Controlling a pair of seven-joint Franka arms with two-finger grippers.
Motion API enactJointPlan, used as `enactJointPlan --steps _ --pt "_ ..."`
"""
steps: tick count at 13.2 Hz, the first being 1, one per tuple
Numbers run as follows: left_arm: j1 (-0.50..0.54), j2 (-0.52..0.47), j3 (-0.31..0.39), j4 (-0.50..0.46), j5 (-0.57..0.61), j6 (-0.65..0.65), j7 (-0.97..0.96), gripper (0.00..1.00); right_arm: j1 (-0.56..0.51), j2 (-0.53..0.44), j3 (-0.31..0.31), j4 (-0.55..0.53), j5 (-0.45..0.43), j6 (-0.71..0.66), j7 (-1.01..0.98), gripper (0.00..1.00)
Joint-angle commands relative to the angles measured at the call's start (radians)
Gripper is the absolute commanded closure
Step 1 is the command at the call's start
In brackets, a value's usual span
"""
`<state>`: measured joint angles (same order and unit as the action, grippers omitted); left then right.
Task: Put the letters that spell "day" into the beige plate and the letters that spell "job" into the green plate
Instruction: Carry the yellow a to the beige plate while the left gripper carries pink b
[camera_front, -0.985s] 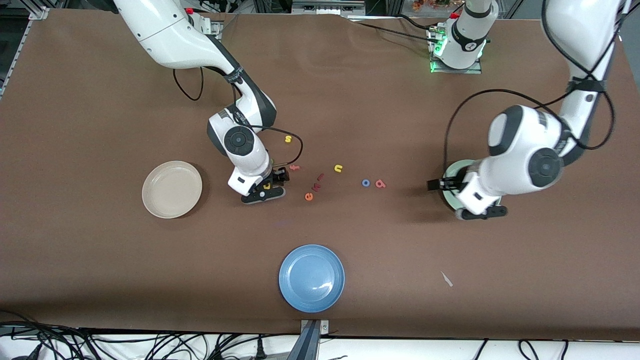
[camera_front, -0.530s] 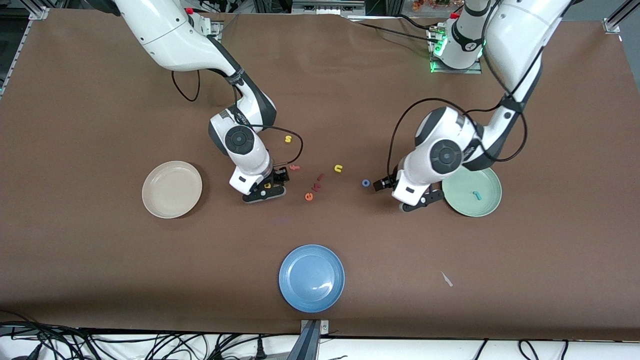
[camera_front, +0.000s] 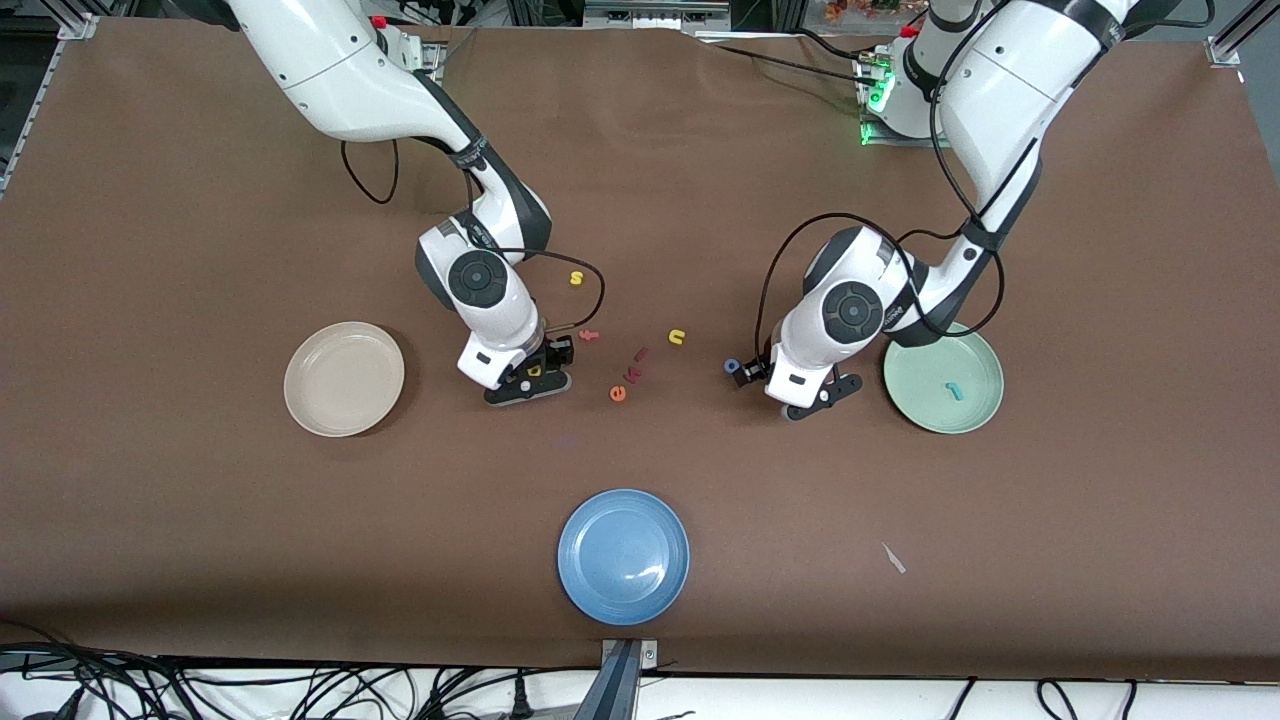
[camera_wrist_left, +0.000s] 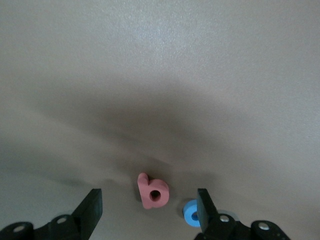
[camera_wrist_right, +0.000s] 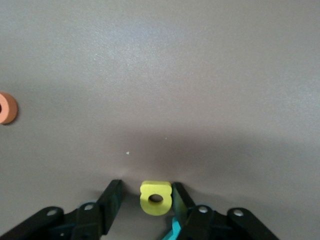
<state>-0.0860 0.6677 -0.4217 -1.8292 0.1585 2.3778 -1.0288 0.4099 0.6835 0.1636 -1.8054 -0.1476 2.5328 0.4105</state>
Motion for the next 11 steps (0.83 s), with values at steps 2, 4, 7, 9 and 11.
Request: enactJointPlan --steps 2,4,7,9,11 --pt "-0.014 -0.005 0.004 -0.051 0.129 0.073 -0.056 0.3 -0.01 -0.004 0.005 -0.031 -0.01 0.017 -0.013 0.68" --pt "-0.017 -0.002 0.004 -0.059 0.148 0.098 -0.079 0.29 -0.011 -0.005 0.004 -0.031 -0.01 0.015 -0.016 0.84" --pt "-0.018 -0.002 0.004 -0.059 0.148 0.098 -0.079 0.48 -0.045 -0.053 0.004 -0.029 -0.006 -0.027 -0.082 0.84" --pt "-0.018 -0.002 0.003 -0.058 0.148 0.098 -0.079 0.71 -0.095 -0.117 0.004 -0.029 -0.003 -0.135 -0.174 0.84" --pt "-0.018 -0.002 0.003 -0.058 0.148 0.098 -0.077 0.95 -0.15 -0.182 0.004 -0.034 0.002 -0.238 -0.315 0.84"
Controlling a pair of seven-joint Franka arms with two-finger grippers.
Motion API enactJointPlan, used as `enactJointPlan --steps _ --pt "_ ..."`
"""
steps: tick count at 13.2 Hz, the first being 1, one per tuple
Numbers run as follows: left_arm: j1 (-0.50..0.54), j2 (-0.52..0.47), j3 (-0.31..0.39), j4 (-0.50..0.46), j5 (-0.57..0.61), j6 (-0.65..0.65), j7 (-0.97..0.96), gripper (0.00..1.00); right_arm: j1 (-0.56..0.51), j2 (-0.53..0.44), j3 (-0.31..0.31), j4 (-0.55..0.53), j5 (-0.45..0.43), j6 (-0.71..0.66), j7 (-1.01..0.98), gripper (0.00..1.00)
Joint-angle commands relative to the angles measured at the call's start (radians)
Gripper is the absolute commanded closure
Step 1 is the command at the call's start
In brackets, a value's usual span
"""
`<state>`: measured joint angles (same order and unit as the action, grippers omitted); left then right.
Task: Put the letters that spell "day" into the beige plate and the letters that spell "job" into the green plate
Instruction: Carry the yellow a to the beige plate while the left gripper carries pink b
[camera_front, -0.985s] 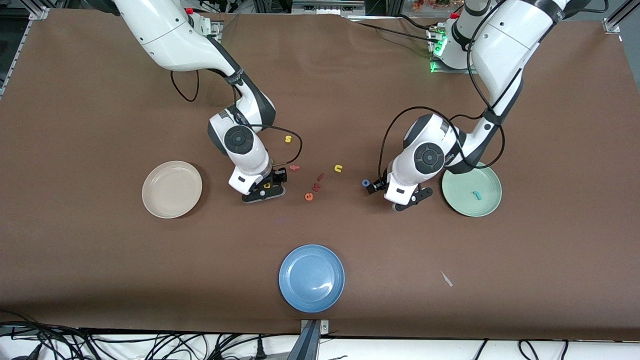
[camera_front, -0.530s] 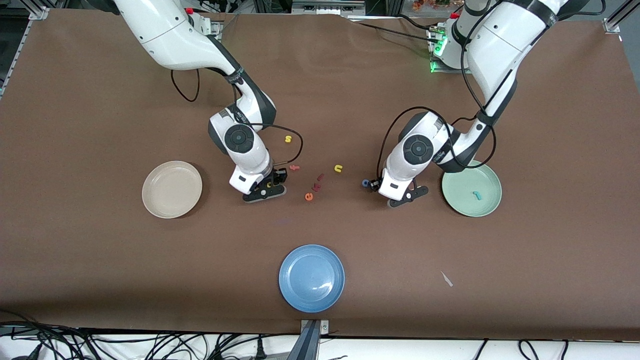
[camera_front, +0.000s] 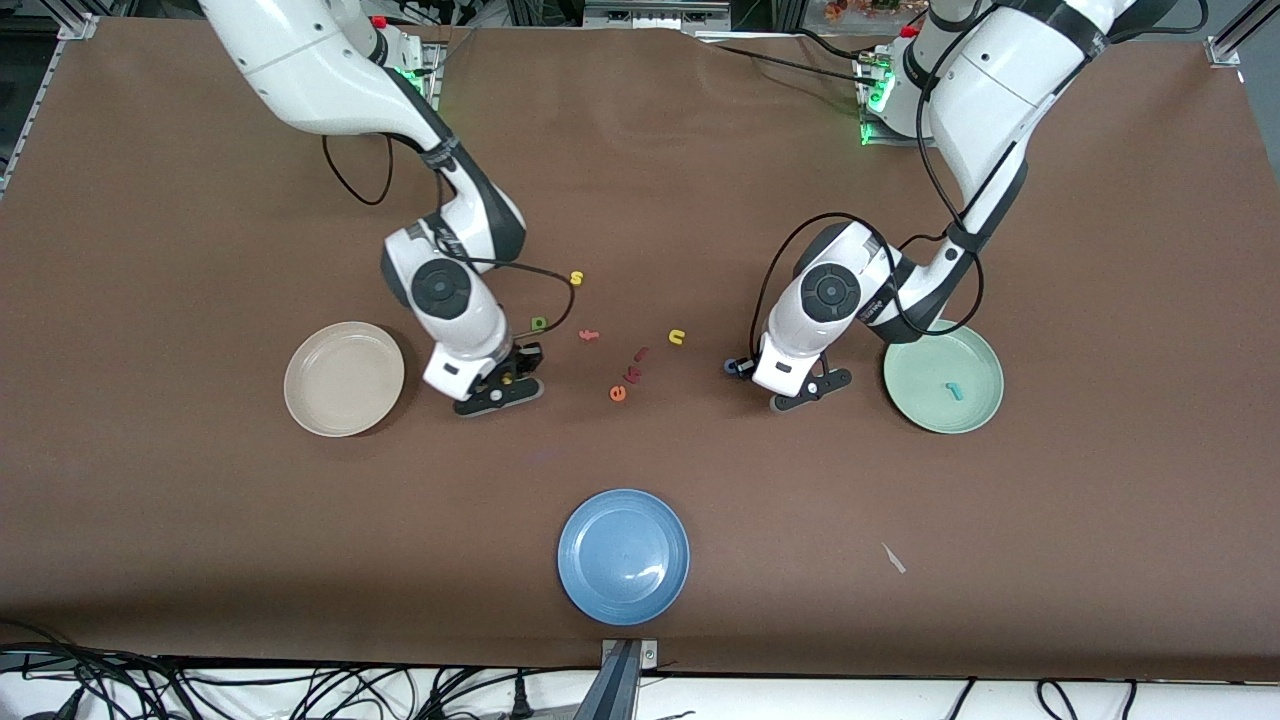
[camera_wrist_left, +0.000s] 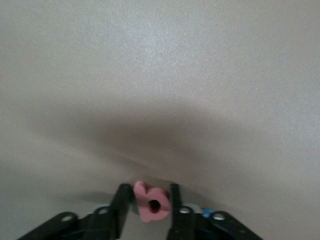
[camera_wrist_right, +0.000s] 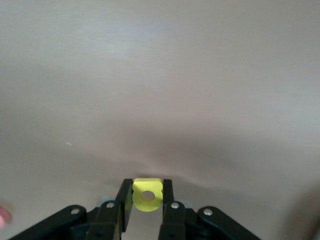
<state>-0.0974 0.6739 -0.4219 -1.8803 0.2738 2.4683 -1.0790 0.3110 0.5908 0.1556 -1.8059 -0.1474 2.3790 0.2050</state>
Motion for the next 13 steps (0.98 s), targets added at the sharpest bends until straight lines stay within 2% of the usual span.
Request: enactJointPlan --steps 1,3,6,9,11,12,13 --pt "-0.004 -0.011 0.002 -0.002 0.033 -0.003 -0.027 1.0 -0.082 -0.121 0.012 -0.058 0.002 -0.102 -0.184 0.84" --pt "0.011 -0.051 0.002 0.013 0.033 -0.035 -0.016 1.0 -0.156 -0.19 0.01 -0.13 0.002 -0.103 -0.298 0.84" --pt "0.079 -0.14 -0.004 0.091 0.001 -0.199 0.069 1.0 -0.225 -0.294 -0.016 -0.251 0.005 -0.1 -0.447 0.84" --pt "0.197 -0.21 -0.008 0.128 -0.106 -0.368 0.354 1.0 -0.268 -0.309 -0.041 -0.312 0.003 -0.058 -0.507 0.81" --pt "0.29 -0.221 -0.008 0.128 -0.108 -0.474 0.578 1.0 -0.283 -0.295 -0.047 -0.346 0.003 0.023 -0.545 0.71" --pt "0.323 -0.22 -0.008 0.118 -0.11 -0.512 0.67 1.0 -0.283 -0.29 -0.054 -0.351 0.003 0.043 -0.547 0.6" --pt "0.332 -0.22 -0.006 0.101 -0.108 -0.538 0.715 1.0 -0.283 -0.281 -0.054 -0.349 0.005 0.052 -0.546 0.42"
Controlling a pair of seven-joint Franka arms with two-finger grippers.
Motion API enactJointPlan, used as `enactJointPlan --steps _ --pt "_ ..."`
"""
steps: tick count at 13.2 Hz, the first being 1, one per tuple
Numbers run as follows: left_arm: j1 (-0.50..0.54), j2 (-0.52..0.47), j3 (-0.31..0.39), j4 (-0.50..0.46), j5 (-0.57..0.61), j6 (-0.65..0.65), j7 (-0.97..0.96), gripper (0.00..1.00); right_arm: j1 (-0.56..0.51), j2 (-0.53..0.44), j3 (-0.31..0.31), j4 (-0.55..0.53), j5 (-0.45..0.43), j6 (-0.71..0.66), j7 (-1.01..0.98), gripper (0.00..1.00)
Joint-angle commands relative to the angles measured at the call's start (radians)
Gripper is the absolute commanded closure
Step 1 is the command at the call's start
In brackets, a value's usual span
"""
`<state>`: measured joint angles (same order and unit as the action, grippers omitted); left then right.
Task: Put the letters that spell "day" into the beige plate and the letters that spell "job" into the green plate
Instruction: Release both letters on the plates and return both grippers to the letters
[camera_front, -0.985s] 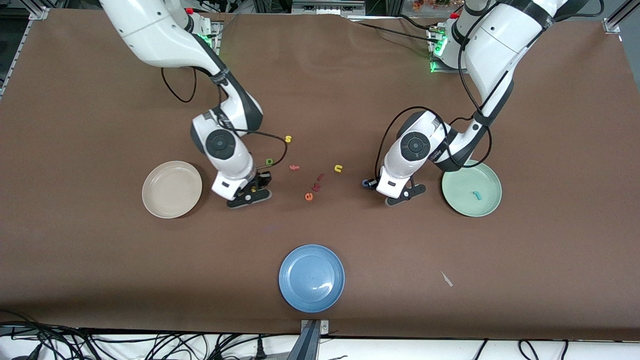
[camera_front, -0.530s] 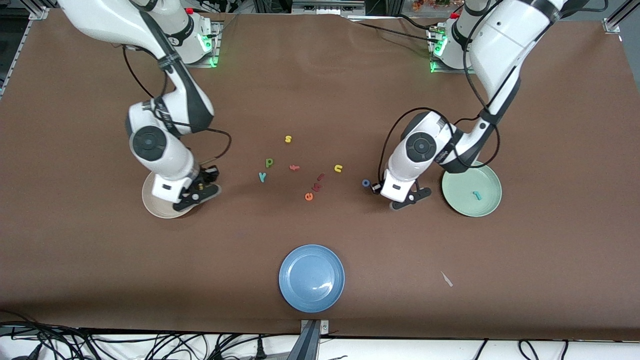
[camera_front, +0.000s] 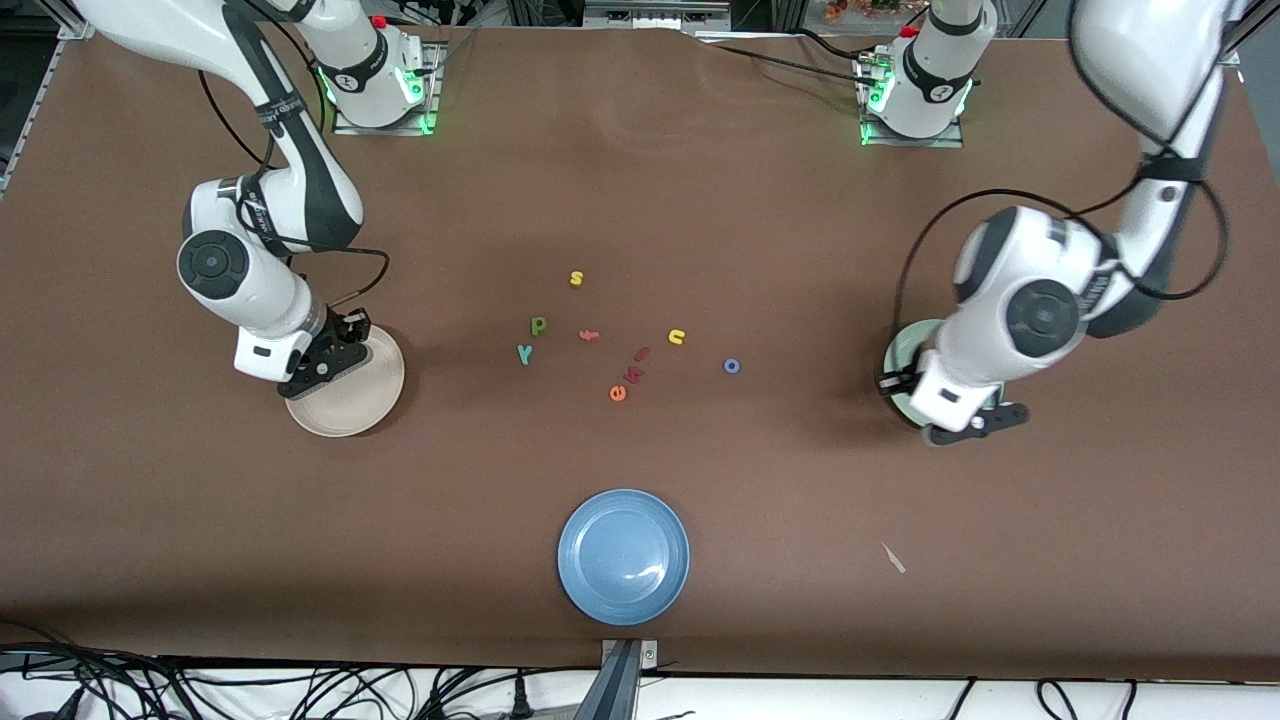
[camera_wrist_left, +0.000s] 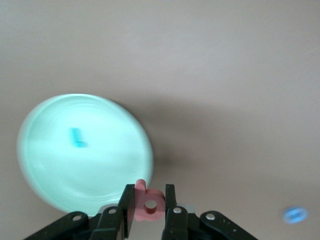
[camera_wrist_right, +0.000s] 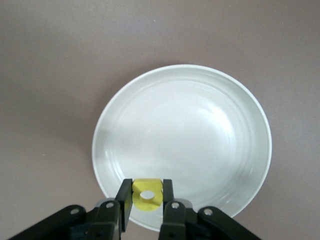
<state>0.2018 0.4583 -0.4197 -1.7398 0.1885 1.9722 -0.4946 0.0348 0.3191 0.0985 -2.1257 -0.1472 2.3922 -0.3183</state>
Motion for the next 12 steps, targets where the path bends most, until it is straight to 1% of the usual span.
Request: enactJointPlan --steps 1,3,4,5,6,7,8,9,10,11,12 --pt "0.039 0.0 -0.008 -0.05 -0.021 -0.053 0.149 1.0 -0.007 -0.006 0.003 -0.03 0.005 0.041 -0.009 0.28" --pt "0.059 0.016 -0.008 -0.07 -0.02 -0.053 0.169 1.0 -0.006 -0.009 0.006 -0.025 0.006 0.035 0.039 0.18" --pt "0.064 0.014 -0.008 -0.073 -0.021 -0.055 0.206 1.0 -0.006 -0.011 0.013 -0.023 0.005 0.032 0.077 0.16" --pt "0.08 0.01 -0.008 -0.073 -0.024 -0.056 0.231 0.92 -0.006 -0.011 0.032 -0.023 0.005 0.031 0.106 0.14" --pt "0.088 0.007 -0.01 -0.072 -0.027 -0.058 0.232 0.65 -0.004 -0.008 0.052 -0.022 0.005 0.031 0.146 0.14" --pt "0.091 0.003 -0.01 -0.07 -0.027 -0.061 0.234 0.29 -0.003 0.0 0.081 -0.019 0.005 0.036 0.213 0.14" --pt "0.09 0.003 -0.01 -0.064 -0.027 -0.076 0.234 0.0 0.002 0.027 0.116 -0.001 0.005 0.038 0.288 0.14" --pt "0.091 0.002 -0.01 -0.057 -0.027 -0.094 0.235 0.0 0.017 0.053 0.15 0.019 0.003 0.042 0.37 0.14" --pt "0.09 -0.009 -0.011 -0.044 -0.027 -0.098 0.232 0.0 0.057 0.079 0.162 0.036 0.003 0.062 0.46 0.14" --pt "0.082 -0.013 -0.019 -0.015 -0.043 -0.098 0.222 0.0 0.116 0.095 0.162 0.044 0.003 0.085 0.549 0.14" --pt "0.079 -0.013 -0.046 0.023 -0.104 -0.096 0.194 0.0 0.161 0.11 0.162 0.056 0.003 0.093 0.62 0.14"
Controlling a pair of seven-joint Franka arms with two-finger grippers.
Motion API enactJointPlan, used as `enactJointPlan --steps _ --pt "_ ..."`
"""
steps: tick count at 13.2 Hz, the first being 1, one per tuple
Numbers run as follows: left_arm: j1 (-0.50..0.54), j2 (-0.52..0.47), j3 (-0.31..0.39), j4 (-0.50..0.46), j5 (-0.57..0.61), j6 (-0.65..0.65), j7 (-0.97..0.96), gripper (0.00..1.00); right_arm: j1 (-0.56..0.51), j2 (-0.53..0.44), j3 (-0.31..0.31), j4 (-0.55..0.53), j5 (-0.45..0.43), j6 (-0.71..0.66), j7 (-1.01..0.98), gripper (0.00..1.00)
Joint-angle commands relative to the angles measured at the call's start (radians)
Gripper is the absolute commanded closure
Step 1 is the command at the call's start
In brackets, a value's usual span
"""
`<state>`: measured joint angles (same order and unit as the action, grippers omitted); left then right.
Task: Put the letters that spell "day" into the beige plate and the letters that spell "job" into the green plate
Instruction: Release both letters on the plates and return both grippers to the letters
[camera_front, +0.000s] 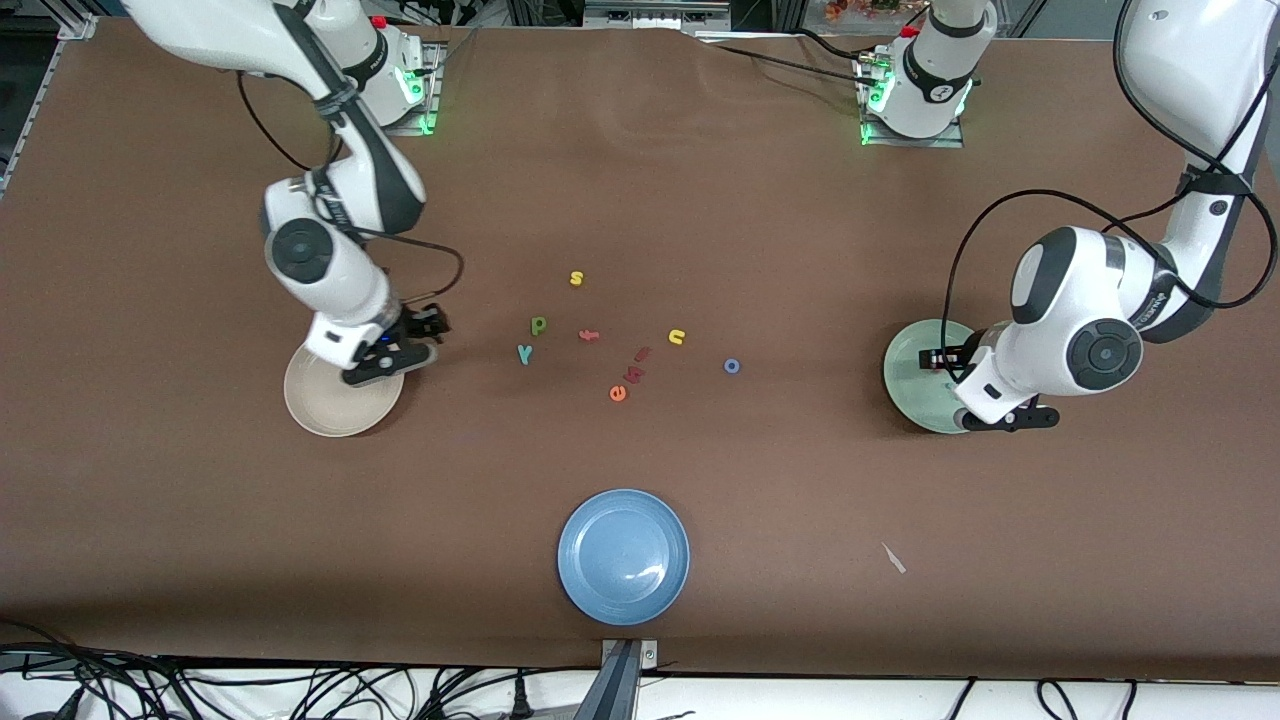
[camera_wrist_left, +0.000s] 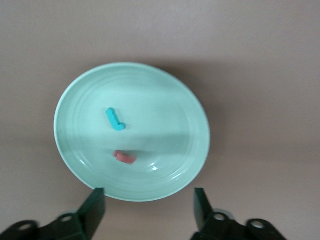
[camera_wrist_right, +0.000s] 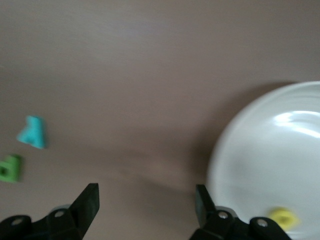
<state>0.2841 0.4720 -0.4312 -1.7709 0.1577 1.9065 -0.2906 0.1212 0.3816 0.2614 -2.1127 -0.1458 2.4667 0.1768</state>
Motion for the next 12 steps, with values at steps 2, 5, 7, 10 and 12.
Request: enactJointPlan --steps 2,5,7,10,12 --pt "-0.031 -0.026 -0.084 0.076 -0.121 -0.026 -0.158 0.0 0.132 0.086 -0.001 0.068 -0.003 0.04 0.26 0.14" --pt "-0.162 -0.001 -0.1 0.084 -0.124 0.063 -0.396 0.0 0.166 0.144 -0.001 0.069 -0.011 0.13 0.355 0.14" --pt "-0.253 0.059 -0.095 0.074 -0.112 0.199 -0.551 0.0 0.169 0.161 -0.001 0.071 -0.012 0.15 0.36 0.15" --pt "-0.337 0.154 -0.089 0.07 -0.029 0.341 -0.692 0.01 0.175 0.194 -0.002 0.111 -0.014 0.155 0.359 0.17" --pt "-0.361 0.21 -0.084 0.07 0.115 0.396 -0.815 0.01 0.183 0.2 -0.004 0.112 -0.017 0.156 0.36 0.21"
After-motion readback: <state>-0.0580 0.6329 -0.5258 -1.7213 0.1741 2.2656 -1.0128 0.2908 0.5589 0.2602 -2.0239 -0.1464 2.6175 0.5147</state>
